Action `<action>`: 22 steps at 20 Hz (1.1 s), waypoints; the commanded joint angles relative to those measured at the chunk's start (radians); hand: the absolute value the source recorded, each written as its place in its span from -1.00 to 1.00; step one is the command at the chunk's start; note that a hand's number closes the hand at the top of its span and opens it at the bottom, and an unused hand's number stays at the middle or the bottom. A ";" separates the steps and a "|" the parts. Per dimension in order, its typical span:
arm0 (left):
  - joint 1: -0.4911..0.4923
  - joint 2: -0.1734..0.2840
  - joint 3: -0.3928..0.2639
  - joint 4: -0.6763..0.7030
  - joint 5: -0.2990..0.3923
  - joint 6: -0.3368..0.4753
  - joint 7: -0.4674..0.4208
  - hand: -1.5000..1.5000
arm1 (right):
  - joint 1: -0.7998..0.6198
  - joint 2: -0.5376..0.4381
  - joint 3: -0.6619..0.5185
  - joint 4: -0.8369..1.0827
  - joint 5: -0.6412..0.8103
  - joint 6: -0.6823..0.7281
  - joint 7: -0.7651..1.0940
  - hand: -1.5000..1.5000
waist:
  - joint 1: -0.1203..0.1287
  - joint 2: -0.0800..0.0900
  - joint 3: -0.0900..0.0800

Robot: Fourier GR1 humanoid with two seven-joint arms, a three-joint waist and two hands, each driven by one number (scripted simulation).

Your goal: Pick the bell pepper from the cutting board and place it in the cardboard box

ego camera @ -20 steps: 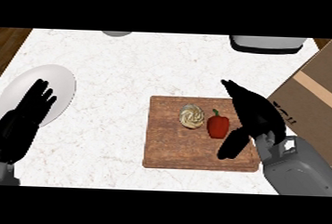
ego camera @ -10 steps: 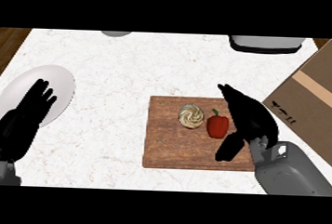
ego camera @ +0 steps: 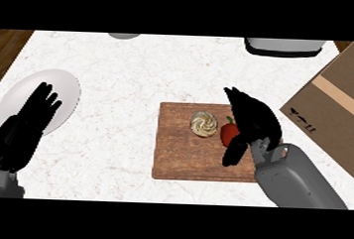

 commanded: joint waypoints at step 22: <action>-0.006 0.008 0.121 0.016 0.009 -0.106 0.021 0.00 | 0.037 0.165 -0.071 0.182 0.215 0.111 -0.026 -1.00 | -0.001 -0.001 0.000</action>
